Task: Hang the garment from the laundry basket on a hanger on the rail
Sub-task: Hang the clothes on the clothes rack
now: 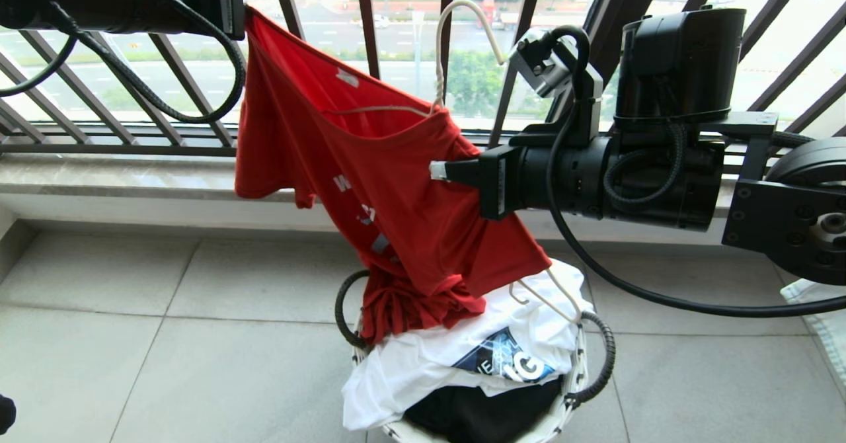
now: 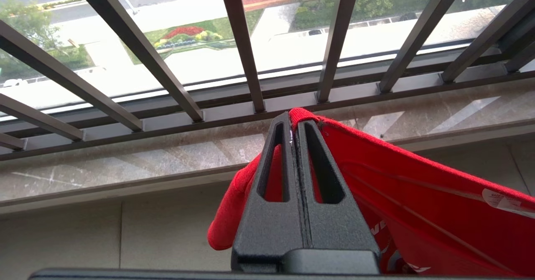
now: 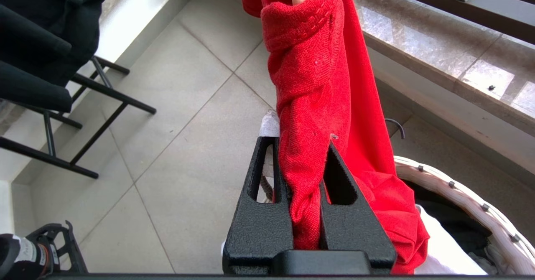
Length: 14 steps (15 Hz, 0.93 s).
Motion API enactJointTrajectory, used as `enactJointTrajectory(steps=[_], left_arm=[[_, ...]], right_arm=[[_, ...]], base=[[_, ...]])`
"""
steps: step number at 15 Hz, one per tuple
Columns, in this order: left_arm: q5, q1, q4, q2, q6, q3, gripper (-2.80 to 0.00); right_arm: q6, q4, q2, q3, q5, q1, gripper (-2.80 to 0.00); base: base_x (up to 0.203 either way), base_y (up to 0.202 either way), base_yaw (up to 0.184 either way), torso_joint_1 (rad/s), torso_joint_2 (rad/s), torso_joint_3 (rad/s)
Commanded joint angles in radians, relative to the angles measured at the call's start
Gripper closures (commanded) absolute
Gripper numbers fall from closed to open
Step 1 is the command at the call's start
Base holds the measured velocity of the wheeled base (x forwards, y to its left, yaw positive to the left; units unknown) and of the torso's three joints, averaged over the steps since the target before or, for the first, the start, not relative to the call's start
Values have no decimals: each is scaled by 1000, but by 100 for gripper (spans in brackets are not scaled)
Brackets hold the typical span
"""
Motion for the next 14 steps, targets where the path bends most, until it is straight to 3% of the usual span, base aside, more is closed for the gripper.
enactJointTrajectory(steps=[1,14], left_arm=[[-6,-6,1,2,-1,0,0],[-11,-117,-11,15,-30,0,0]], right_arm=[[2,-2,5,-1,2,0,0],[5,-3,27,-16,2,1,0]], base=[[0,0,0,0,0,0],[0,0,0,0,0,0]])
